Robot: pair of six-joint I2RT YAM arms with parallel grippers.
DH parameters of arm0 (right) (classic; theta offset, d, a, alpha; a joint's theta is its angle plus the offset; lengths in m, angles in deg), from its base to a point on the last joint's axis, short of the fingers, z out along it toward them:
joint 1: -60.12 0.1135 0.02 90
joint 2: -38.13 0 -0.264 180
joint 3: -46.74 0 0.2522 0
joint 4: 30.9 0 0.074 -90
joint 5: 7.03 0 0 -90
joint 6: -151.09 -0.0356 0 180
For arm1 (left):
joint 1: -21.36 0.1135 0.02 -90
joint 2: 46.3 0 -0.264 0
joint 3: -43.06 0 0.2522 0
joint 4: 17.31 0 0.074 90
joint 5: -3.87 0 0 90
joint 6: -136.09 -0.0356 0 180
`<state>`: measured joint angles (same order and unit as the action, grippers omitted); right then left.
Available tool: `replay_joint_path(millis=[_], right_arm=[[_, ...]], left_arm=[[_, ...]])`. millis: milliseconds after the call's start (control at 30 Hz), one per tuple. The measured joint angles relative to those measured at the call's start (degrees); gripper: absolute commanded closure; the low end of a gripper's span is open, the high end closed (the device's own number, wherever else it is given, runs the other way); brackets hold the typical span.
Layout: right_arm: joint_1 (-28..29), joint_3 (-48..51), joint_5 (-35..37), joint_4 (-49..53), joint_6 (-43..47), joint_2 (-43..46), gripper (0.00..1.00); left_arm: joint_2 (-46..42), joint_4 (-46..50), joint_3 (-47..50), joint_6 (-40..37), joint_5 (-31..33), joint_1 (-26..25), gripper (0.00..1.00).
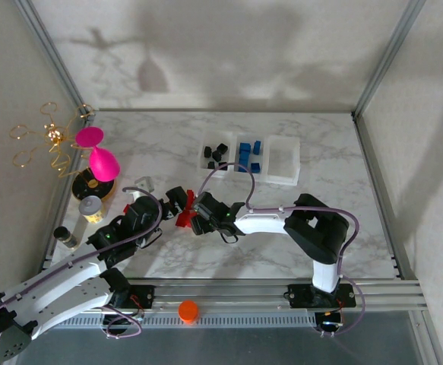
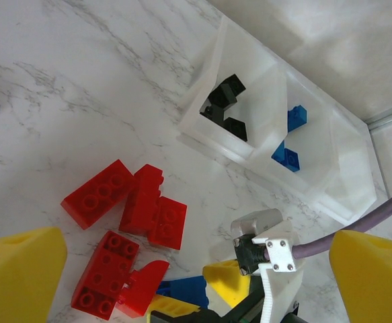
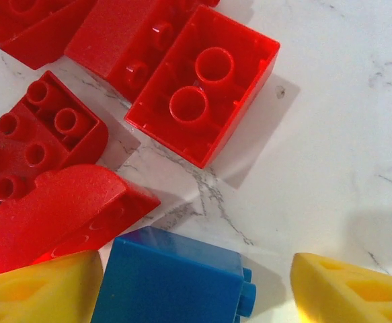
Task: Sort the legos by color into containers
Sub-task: Pick up the lego from the center of the table.
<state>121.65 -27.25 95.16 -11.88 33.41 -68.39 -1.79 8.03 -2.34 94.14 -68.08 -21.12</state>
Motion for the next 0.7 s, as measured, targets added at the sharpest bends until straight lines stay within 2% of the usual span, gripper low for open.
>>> replay_joint_path(millis=[333, 500, 700], right_arm=[[-0.04, 0.04, 0.07, 0.11, -0.20, 0.20, 0.56], [-0.50, 1.14, 0.00, 0.83, -0.44, 2.16, 0.58], [-4.39, 1.75, 0.00, 2.99, -0.39, 10.01, 0.58]], left_arm=[[2.21, -0.46, -0.07, -0.02, -0.04, 0.00, 0.00], [3.37, -0.63, -0.52, -0.04, -0.07, 0.00, 0.01], [5.07, -2.29, -2.36, -0.70, -0.11, 0.00, 0.01]])
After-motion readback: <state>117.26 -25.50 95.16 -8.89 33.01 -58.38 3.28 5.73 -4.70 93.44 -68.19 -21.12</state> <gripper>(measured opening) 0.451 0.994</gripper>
